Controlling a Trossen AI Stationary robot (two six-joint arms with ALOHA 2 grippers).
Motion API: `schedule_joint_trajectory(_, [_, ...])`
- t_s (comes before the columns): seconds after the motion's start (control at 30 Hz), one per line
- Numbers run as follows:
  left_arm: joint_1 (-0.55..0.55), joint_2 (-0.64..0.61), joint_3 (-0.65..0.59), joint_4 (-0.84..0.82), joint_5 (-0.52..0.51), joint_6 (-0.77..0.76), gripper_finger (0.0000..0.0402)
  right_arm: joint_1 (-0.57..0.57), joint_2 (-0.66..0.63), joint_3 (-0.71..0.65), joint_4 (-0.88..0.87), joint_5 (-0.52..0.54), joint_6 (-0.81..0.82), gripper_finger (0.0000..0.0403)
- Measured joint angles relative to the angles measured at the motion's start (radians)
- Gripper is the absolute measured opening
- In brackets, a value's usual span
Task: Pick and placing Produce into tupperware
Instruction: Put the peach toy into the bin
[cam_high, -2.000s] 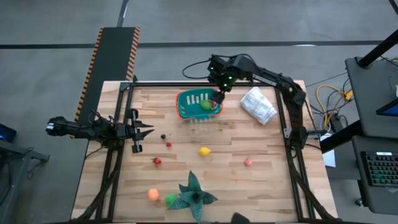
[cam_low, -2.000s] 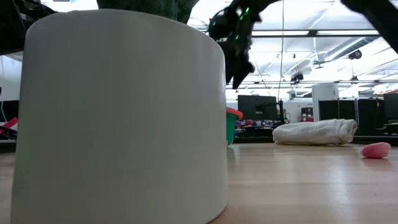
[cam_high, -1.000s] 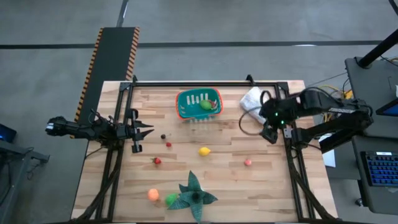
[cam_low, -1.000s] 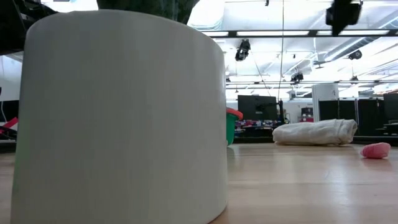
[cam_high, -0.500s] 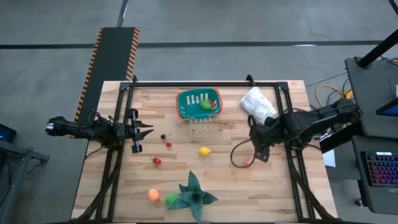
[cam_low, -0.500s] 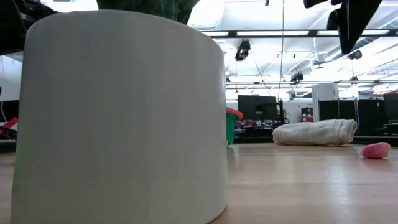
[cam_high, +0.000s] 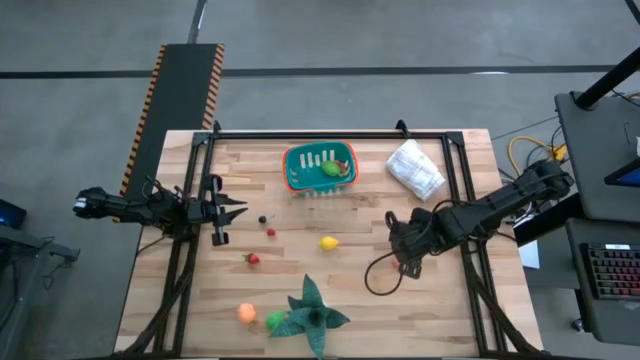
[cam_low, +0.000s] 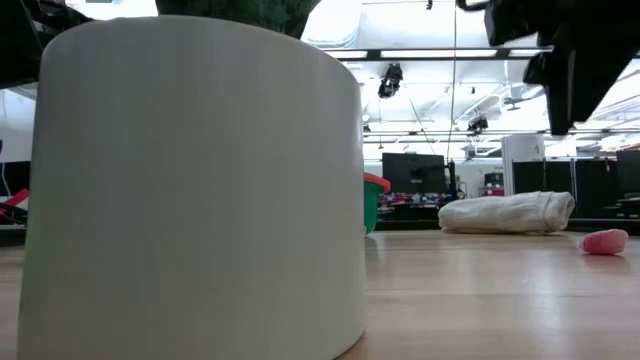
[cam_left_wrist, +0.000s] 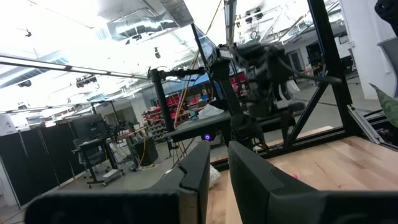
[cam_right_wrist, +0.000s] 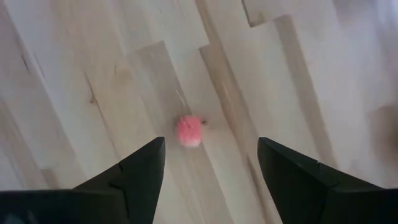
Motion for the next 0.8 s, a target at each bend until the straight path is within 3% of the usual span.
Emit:
schedule_joint_trajectory(0.43, [0.0,0.001,0.0,0.0,0.0,0.0,0.0046,0.023,-0.001,-0.229,0.353,-0.017,0.006,0.0246])
schedule_joint_trajectory(0.67, [0.0,0.0,0.0,0.0,0.0,0.0,0.0046,0.033,0.003,-0.289,0.377,-0.011,0.076,0.0246])
schedule_joint_trajectory(0.8, [0.0,0.0,0.0,0.0,0.0,0.0,0.0046,0.045,0.003,-0.337,0.482,-0.01,0.085,0.0246])
